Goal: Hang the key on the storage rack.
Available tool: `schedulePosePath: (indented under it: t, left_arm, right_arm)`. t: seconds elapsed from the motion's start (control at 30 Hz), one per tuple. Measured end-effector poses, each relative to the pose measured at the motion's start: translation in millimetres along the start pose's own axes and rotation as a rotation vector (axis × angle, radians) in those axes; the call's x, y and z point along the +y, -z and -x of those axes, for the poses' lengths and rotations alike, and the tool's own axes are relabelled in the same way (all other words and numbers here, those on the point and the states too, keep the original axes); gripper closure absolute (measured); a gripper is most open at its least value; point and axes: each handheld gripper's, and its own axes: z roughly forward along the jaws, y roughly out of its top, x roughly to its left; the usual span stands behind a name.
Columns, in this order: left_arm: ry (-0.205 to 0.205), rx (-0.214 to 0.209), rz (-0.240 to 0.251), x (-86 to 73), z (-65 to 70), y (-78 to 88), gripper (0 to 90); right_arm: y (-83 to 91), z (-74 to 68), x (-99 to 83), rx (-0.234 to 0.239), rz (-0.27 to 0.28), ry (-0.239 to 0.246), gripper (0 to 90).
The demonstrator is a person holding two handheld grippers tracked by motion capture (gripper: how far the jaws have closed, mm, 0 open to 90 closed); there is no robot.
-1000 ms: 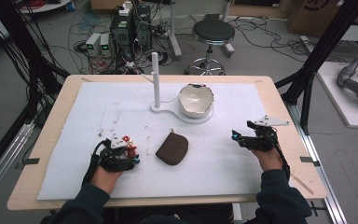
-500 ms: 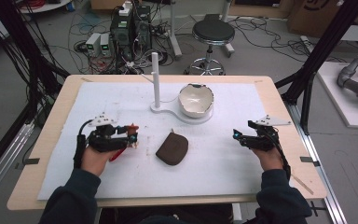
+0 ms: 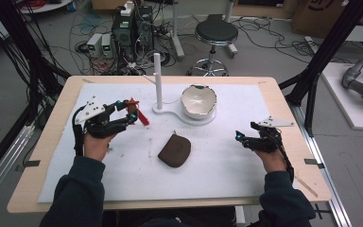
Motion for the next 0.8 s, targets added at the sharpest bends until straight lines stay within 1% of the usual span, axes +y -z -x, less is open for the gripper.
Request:
schedulePosePath:
  t: [0.03, 0.07, 0.1, 0.13, 0.2, 0.23, 0.3, 0.33, 0.4, 0.5, 0.53, 0.57, 0.6, 0.67, 0.7, 0.8]
  left_arm:
    - [-0.001, -0.007, 0.001, 4.3, -1.7, 0.0, 45.9]
    - [-0.009, -0.014, 0.003, 13.5, -4.2, 0.0, 45.9]
    - [-0.009, -0.014, 0.003, 13.5, -4.2, 0.0, 45.9]
    - [-0.019, -0.027, -0.001, 22.9, -7.4, -1.2, 45.9]
    - [-0.021, -0.029, 0.004, 25.9, -8.2, -1.8, 45.9]
    - [-0.018, -0.04, 0.002, 31.1, -10.3, -3.3, 45.9]
    - [-0.029, -0.045, -0.002, 39.4, -12.9, -7.1, 45.9]
    - [-0.037, -0.056, -0.004, 47.6, -15.3, -12.4, 45.8]
    - [-0.044, -0.061, -0.002, 54.9, -17.3, -19.1, 45.9]
    - [-0.052, -0.07, -0.006, 62.9, -18.6, -31.3, 45.8]
    - [-0.052, -0.07, -0.006, 62.9, -18.6, -31.3, 45.8]
    - [-0.059, -0.078, -0.021, 67.2, -18.4, -39.5, 45.8]
    - [-0.059, -0.078, -0.021, 67.2, -18.4, -39.5, 45.8]
    - [-0.065, -0.083, -0.021, 70.9, -17.4, -46.6, 45.8]
    - [-0.068, -0.086, -0.026, 74.2, -17.4, -53.2, 45.8]
    - [-0.066, -0.084, -0.031, 76.2, -18.1, -58.9, 45.8]
  right_arm:
    - [-0.4, -0.4, 0.5, 0.001, 0.002, 0.002, 23.9]
    - [-0.5, -0.6, 0.8, -0.001, 0.0, 0.002, 23.9]
    - [-0.9, -0.7, 0.9, 0.0, 0.001, 0.005, 23.9]
    - [-1.5, -0.5, 1.0, 0.003, 0.002, 0.007, 23.9]
    - [-2.0, -0.7, 1.2, 0.002, -0.001, 0.006, 23.9]
    - [-2.0, -0.7, 1.2, 0.002, -0.001, 0.006, 23.9]
    - [-2.3, -1.0, 1.3, 0.004, -0.002, 0.007, 24.0]
    - [-2.5, -1.2, 1.4, 0.006, -0.001, 0.007, 23.9]
    - [-2.5, -1.0, 1.5, 0.006, 0.002, 0.009, 23.9]
    - [-2.4, -0.5, 1.6, 0.007, 0.002, 0.007, 23.9]
    - [-2.3, -0.3, 1.6, 0.006, 0.002, 0.005, 23.9]
    - [-2.3, -0.2, 1.6, 0.007, 0.004, 0.003, 23.9]
    - [-2.3, 0.0, 1.5, 0.009, 0.004, 0.004, 23.9]
    - [-2.1, 0.2, 1.5, 0.01, 0.005, 0.003, 23.9]
    - [-2.0, 0.2, 1.5, 0.01, 0.006, 0.003, 23.9]
    - [-1.7, 0.3, 1.4, 0.008, 0.006, 0.0, 24.0]
